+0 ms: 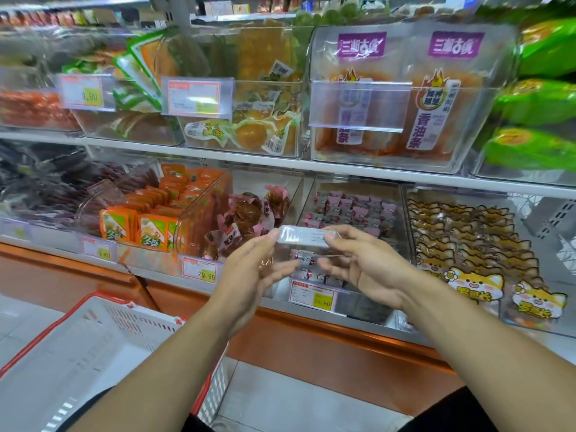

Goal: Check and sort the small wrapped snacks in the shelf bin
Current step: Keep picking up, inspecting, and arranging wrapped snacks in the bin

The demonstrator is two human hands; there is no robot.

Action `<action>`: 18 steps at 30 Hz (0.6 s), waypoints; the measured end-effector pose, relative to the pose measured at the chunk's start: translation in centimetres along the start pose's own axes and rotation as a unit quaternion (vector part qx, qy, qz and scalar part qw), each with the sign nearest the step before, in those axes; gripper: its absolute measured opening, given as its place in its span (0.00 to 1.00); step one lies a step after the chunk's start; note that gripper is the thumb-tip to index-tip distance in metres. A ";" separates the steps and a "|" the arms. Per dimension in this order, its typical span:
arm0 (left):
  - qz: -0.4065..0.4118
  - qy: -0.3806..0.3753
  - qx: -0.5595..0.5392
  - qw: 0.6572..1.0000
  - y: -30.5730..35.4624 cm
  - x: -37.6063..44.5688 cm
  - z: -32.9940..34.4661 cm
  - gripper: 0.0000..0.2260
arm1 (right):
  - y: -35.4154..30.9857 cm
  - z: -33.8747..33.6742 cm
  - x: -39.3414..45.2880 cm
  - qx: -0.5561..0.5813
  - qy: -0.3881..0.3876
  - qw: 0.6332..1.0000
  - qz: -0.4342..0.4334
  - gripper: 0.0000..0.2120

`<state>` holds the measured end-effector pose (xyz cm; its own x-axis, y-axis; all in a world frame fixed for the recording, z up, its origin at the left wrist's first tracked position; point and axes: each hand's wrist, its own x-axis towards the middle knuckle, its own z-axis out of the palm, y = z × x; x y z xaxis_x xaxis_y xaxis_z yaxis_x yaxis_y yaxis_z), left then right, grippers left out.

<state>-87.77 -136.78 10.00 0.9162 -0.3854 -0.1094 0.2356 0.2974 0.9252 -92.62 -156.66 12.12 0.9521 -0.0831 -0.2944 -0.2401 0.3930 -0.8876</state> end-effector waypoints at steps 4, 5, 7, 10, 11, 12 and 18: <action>-0.041 0.010 -0.015 0.999 -0.2 0.5 0.0 0.15 | 0.0 0.1 -0.3 -0.031 -0.038 0.998 -0.036 0.11; -0.045 0.021 -0.021 0.999 -0.2 0.6 0.0 0.15 | 0.1 0.1 -0.3 -0.048 -0.039 0.997 -0.044 0.11; -0.039 0.038 -0.023 0.998 -0.3 0.8 0.0 0.18 | 0.1 0.1 -0.3 -0.086 -0.030 0.994 -0.053 0.13; 0.002 0.032 -0.005 0.999 -0.3 1.0 -0.1 0.16 | 0.0 0.0 -0.1 -0.039 -0.018 0.998 -0.049 0.18; 0.018 0.025 0.004 1.000 -0.4 1.0 -0.1 0.15 | -0.1 -0.1 0.0 -0.015 -0.019 0.999 -0.041 0.21; 0.035 0.019 0.019 0.999 -0.4 0.9 -0.2 0.14 | -0.1 -0.2 0.0 -0.007 -0.020 0.999 -0.027 0.23; 0.094 -0.014 0.063 0.993 -0.6 0.8 -0.2 0.18 | 0.0 -0.3 0.2 -0.059 -0.019 0.998 0.023 0.18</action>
<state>-87.06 -137.09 9.28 0.9303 -0.3582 0.0785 0.0167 0.2554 0.9667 -92.47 -156.98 11.92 0.9451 -0.0320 -0.3252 -0.3033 0.2844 -0.9095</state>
